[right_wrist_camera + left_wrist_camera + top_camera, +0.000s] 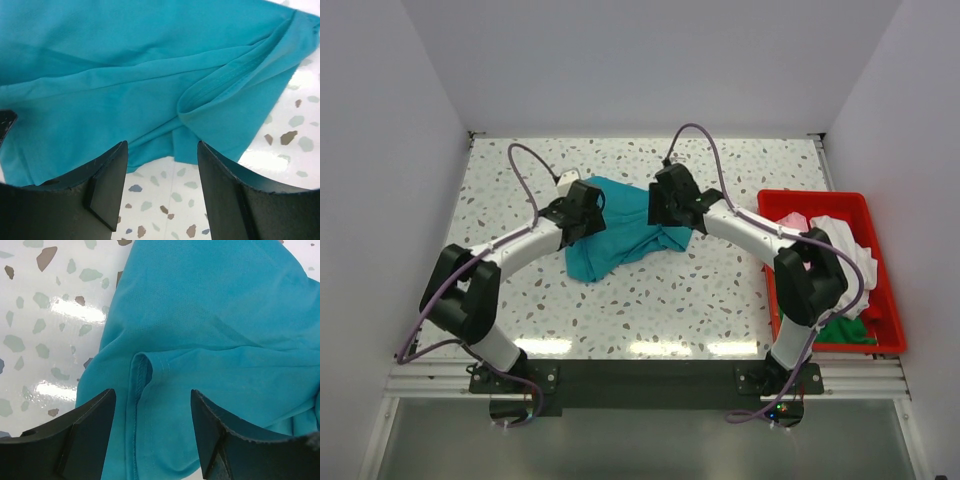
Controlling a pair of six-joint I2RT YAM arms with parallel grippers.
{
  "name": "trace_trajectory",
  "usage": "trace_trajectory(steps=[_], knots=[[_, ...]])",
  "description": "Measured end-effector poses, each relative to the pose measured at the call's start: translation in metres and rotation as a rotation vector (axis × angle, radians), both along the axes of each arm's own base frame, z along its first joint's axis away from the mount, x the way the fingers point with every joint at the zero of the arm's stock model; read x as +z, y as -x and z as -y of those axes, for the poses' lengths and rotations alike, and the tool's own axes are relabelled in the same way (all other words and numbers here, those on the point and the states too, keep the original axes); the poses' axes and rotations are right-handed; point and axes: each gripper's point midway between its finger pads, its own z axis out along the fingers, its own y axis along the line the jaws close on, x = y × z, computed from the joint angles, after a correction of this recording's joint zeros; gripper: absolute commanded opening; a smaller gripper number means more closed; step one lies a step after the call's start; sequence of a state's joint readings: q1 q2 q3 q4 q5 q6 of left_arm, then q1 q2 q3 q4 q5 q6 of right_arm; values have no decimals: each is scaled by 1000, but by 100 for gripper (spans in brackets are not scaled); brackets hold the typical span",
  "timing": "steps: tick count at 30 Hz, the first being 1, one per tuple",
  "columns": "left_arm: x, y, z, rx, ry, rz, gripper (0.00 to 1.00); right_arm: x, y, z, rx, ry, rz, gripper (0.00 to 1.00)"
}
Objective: Fold and stack the t-shirts
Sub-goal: Flatten the tshirt out
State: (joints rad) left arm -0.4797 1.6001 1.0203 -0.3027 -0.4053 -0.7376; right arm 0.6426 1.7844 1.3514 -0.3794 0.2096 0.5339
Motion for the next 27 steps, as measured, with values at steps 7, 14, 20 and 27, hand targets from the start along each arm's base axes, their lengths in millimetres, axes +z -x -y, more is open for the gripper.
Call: trace_trajectory(steps=[7, 14, 20, 27], knots=[[-6, -11, 3, 1, -12, -7, 65, -15, -15, 23, -60, 40, -18, 61], [-11, -26, 1, 9, -23, -3, 60, -22, -20, 21, -61, 61, -21, 61], [-18, -35, 5, 8, -16, -9, 47, -21, -25, 23, -72, 78, -12, 60], [-18, -36, 8, -3, -1, -8, 19, -35, -29, 23, -77, 104, -31, 60]])
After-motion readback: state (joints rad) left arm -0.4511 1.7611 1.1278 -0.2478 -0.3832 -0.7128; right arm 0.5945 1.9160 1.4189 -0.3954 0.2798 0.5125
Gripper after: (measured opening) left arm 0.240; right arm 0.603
